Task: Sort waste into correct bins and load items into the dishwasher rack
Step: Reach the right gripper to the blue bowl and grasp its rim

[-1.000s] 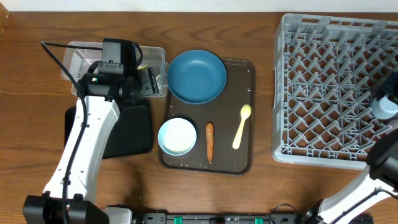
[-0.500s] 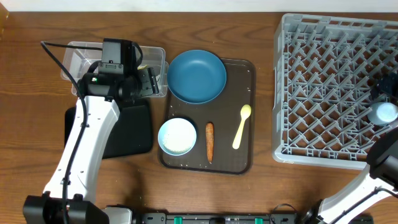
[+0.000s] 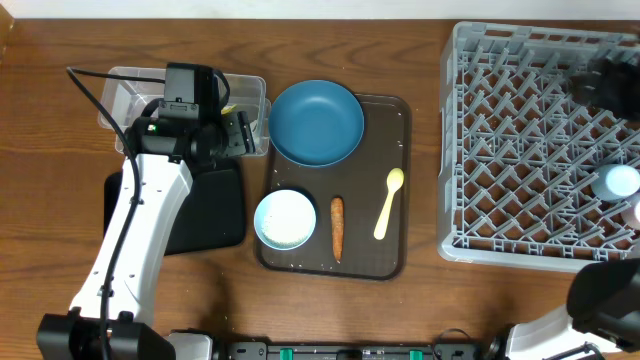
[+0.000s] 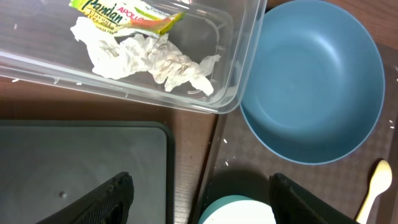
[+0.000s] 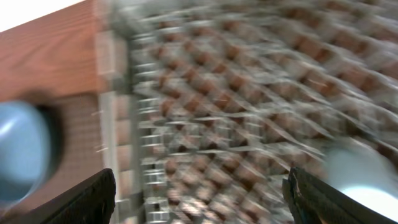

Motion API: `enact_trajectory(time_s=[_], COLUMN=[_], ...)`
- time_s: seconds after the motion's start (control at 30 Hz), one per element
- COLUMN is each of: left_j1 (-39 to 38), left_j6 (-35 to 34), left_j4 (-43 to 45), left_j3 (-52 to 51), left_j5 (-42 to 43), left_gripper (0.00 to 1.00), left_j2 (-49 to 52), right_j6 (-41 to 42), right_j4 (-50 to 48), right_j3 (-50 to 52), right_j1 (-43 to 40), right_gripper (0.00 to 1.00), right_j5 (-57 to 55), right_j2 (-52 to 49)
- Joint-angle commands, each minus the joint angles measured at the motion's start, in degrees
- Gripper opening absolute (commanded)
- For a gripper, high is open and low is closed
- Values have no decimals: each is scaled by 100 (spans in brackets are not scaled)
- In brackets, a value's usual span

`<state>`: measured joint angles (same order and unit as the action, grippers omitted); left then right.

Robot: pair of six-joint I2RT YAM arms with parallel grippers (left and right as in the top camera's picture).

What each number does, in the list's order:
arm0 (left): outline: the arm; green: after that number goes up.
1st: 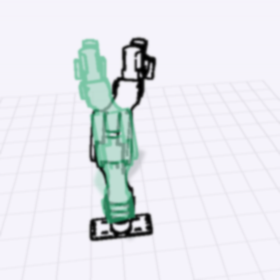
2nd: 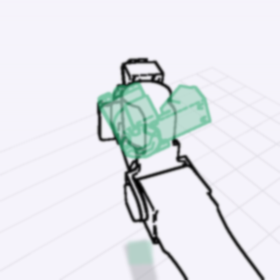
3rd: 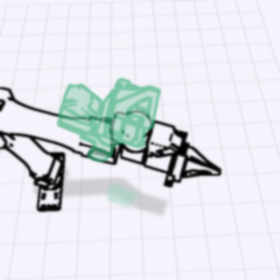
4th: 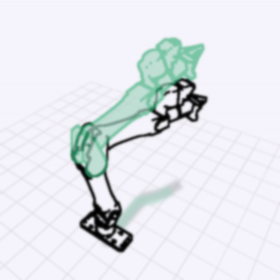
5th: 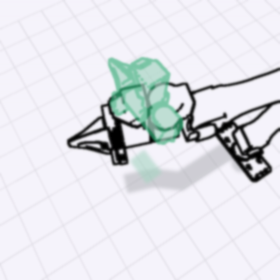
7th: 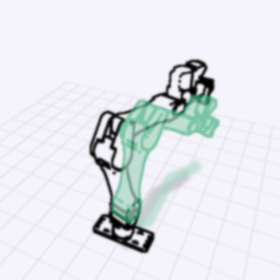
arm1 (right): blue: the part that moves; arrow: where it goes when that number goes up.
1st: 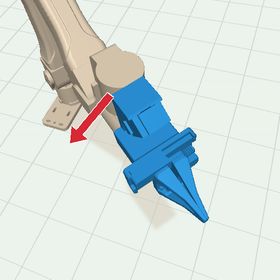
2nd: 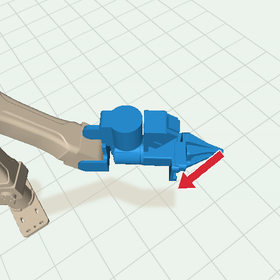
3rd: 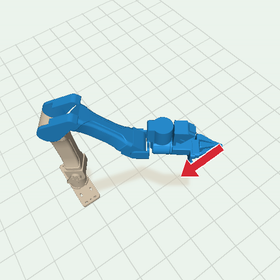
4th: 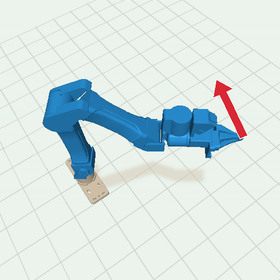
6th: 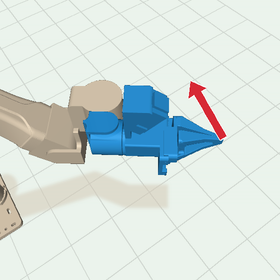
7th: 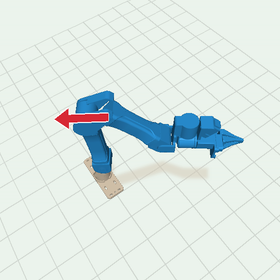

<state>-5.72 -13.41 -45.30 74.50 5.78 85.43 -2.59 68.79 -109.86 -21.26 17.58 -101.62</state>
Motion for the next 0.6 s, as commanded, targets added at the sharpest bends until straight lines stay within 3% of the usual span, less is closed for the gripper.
enact_trajectory(time_s=[0.0,0.27,0.57], left_j1=[31,31,28], left_j6=[94,92,92], left_j4=[-109,-573,-715], left_j3=[37,35,26], left_j5=[-76,-522,-520], left_gripper=[72,72,72], left_j2=[-9,-9,-9], right_j6=[-243,-186,988], right_j4=[-96,-933,-1764], right_j3=[-17,-17,-17], right_j1=[656,2406,3884], right_gripper=[86,84,76], right_j5=[629,590,-629], right_j2=[-166,-743,-1941])
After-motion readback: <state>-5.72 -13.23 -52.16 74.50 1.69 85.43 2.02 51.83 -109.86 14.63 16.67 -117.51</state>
